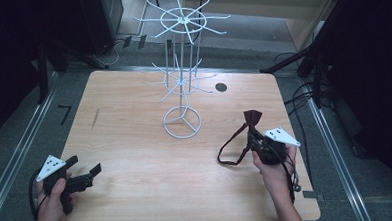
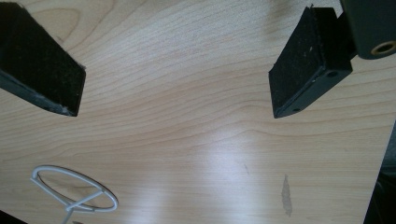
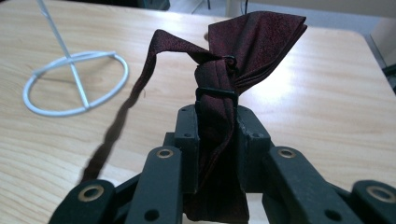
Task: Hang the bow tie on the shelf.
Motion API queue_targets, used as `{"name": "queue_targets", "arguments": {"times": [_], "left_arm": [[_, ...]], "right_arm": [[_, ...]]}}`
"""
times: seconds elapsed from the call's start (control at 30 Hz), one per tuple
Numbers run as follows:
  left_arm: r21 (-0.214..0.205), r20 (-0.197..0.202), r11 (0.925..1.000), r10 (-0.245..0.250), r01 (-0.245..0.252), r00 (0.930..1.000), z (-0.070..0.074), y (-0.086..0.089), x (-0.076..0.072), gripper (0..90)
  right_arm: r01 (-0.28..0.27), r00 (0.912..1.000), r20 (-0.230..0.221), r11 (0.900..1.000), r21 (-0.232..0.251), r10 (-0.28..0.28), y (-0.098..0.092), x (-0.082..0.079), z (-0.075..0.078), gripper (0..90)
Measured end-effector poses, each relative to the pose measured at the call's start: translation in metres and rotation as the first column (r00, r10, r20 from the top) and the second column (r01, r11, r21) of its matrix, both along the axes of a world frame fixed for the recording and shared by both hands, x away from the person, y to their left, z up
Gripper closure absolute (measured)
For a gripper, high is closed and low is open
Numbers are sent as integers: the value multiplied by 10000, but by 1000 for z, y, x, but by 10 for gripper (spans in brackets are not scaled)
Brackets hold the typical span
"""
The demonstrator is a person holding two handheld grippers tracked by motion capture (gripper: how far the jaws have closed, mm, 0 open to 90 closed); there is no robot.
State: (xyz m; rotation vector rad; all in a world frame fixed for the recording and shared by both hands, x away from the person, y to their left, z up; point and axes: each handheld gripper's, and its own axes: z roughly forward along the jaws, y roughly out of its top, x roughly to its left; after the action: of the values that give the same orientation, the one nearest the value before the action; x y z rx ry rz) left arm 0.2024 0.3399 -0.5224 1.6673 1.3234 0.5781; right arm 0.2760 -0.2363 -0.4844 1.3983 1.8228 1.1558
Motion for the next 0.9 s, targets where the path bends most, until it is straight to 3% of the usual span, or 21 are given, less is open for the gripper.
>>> {"name": "queue_targets", "arguments": {"times": [0.37, 0.9], "left_arm": [[60, 56, 10000, -14, 14, 10000, 0, 0, -1, 44], [-24, 66, 10000, 18, -18, 10000, 0, 0, 0, 44]], "right_arm": [[-393, 9976, 576, 9992, -4, 393, 14, 2, 19, 748], [-809, 9917, 1014, 9966, 171, 788, 40, 12, 42, 747]]}}
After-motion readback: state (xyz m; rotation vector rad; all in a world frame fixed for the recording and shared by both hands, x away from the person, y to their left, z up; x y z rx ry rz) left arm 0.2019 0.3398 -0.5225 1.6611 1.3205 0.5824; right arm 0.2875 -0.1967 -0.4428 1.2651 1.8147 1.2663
